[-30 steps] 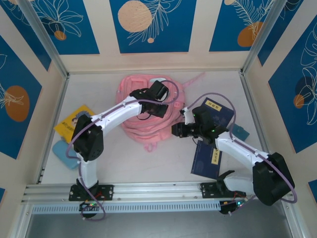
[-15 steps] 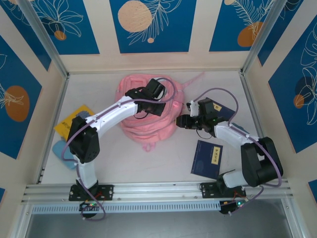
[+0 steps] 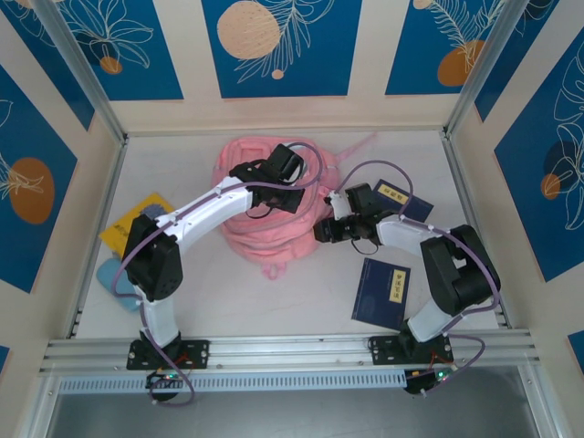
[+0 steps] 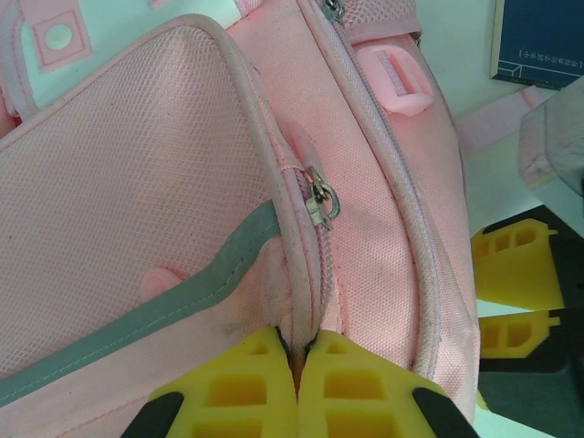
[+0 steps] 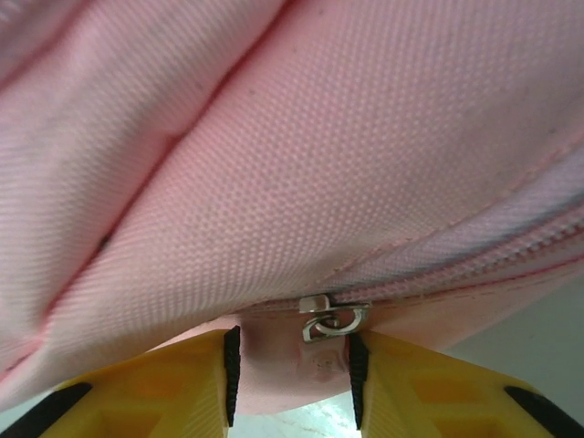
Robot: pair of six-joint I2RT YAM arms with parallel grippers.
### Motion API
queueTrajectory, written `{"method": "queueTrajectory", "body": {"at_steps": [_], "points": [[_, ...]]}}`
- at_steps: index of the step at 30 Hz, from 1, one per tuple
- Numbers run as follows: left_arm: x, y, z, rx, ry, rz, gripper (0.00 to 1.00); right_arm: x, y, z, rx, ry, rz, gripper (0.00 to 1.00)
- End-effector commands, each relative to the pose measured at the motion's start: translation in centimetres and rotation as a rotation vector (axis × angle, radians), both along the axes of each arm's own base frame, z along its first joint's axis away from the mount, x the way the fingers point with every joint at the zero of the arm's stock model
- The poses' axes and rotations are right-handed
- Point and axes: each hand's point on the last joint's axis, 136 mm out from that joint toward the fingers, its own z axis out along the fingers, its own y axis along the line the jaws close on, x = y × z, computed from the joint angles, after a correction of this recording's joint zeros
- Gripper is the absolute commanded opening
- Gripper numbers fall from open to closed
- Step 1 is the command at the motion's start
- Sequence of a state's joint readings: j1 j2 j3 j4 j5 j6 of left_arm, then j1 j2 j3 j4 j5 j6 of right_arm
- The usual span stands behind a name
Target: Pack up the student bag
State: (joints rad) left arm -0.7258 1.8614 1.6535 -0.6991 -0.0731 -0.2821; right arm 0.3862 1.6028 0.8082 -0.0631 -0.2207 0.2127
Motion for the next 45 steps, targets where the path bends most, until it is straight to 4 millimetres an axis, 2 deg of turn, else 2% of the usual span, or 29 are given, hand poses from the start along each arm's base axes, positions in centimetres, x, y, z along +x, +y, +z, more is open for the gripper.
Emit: {"method": "queueTrajectory", "body": {"at_steps": [1,4,8,13,20,27,29,31,34,37,39,41,45], "points": [[0.6,0.7,3.3,-0.036,-0.066,0.029,0.0,1.6,-0.2,0.5,-0.034,-0.057,-0.021,0.42],[0.6,0.8,3.4,-0.036,-0.065,0.031,0.0,1.5,0.2,0.4,-0.025,-0.048,-0.003,0.33],[0.7,0.9,3.3,-0.031,-0.065,0.035,0.0,1.3,0.2,0.3,-0.041,-0.04,-0.01,0.14],[0.7,1.0,3.1,-0.029,-0.061,0.043,0.0,0.0,0.4,0.5,-0.033,-0.021,-0.011,0.03],[1.2,0.9,2.5,-0.045,-0.045,0.072,0.0,-4.3,3.2,1.3,0.041,-0.003,0.101,0.0],[1.5,0.4,1.6,-0.066,-0.02,0.089,0.0,-9.8,8.6,2.3,0.101,-0.039,0.252,0.0],[1.7,0.5,1.5,-0.07,-0.018,0.098,0.0,-10.5,9.8,2.4,0.109,-0.054,0.267,0.0],[1.8,0.9,1.5,-0.072,-0.017,0.108,0.0,-10.2,9.9,2.8,0.126,-0.065,0.228,0.0],[1.6,1.5,1.7,-0.085,-0.015,0.117,0.0,-8.7,8.2,3.7,0.122,-0.077,0.091,0.2],[1.4,2.0,1.8,-0.106,-0.009,0.117,0.0,-7.3,6.1,5.6,0.19,-0.049,-0.03,0.44],[1.5,2.2,1.9,-0.12,-0.006,0.122,0.0,-6.7,4.9,6.9,0.234,-0.023,-0.093,0.56],[1.4,2.2,2.0,-0.134,-0.009,0.118,0.0,-5.9,3.3,7.8,0.267,0.02,-0.183,0.65],[1.1,1.8,2.4,-0.163,-0.003,0.102,0.0,-4.4,1.1,8.9,0.372,0.152,-0.317,0.76]]}}
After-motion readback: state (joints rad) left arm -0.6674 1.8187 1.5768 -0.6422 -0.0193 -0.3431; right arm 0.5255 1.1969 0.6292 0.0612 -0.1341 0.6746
